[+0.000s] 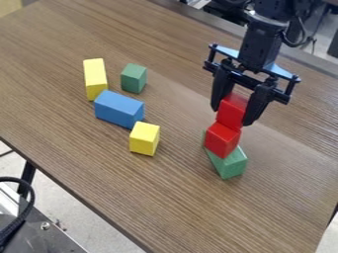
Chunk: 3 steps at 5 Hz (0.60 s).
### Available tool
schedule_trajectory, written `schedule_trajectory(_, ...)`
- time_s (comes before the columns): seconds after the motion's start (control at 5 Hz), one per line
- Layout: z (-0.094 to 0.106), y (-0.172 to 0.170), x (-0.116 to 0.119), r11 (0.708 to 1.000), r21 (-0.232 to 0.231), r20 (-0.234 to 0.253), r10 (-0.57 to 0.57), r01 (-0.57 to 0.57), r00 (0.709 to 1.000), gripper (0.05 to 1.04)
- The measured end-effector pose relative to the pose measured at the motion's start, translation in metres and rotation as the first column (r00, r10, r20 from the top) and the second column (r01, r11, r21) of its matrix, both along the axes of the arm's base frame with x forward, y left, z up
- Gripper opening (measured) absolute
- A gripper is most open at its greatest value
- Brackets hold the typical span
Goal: Put the red block on the top of the red arch
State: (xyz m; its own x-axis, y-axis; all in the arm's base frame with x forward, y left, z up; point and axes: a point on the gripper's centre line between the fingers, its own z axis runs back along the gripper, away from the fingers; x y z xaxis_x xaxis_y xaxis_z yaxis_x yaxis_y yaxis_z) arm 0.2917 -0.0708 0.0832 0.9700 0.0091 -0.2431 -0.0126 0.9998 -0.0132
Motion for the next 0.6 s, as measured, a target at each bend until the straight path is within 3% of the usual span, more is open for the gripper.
schedule_trajectory(0.6,0.0137,0.0006,-0.0052,1.0,-0.017,0.051,-0.02,0.021,0.998,0.584)
